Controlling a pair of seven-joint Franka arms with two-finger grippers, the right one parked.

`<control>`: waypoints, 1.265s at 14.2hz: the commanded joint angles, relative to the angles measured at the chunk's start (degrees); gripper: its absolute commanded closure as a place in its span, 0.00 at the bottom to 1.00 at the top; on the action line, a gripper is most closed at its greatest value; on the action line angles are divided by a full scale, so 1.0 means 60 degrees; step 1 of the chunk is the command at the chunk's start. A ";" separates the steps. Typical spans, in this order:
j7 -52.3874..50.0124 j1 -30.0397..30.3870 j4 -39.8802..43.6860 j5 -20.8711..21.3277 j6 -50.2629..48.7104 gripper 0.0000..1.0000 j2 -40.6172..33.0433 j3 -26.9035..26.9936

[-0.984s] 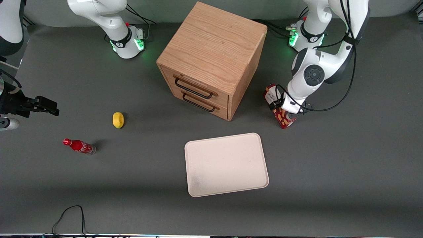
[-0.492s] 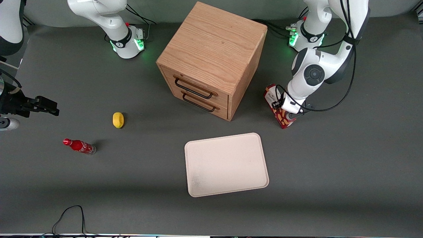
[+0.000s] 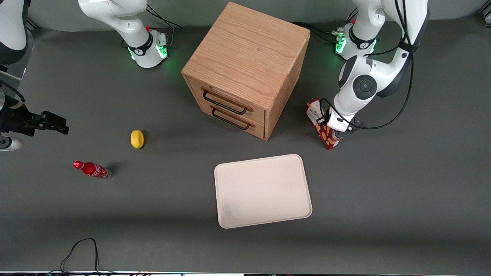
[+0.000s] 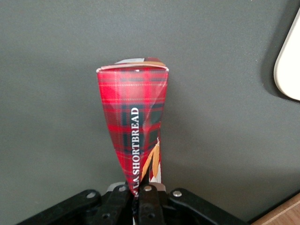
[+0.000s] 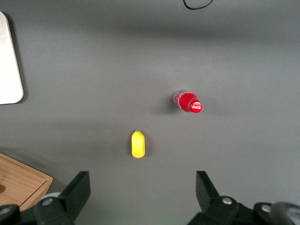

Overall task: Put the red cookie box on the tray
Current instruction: 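Close the left gripper on the red shortbread box, then lift the red box up with the left gripper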

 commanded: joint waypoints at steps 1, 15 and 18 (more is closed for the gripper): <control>0.0154 -0.0020 0.0118 -0.0041 -0.0670 1.00 -0.0563 0.0082; 0.2189 0.1723 0.7996 -0.0158 -1.0294 1.00 -0.1035 0.0170; 0.2190 0.1708 0.8395 -0.0115 -1.0503 1.00 -0.0858 0.0170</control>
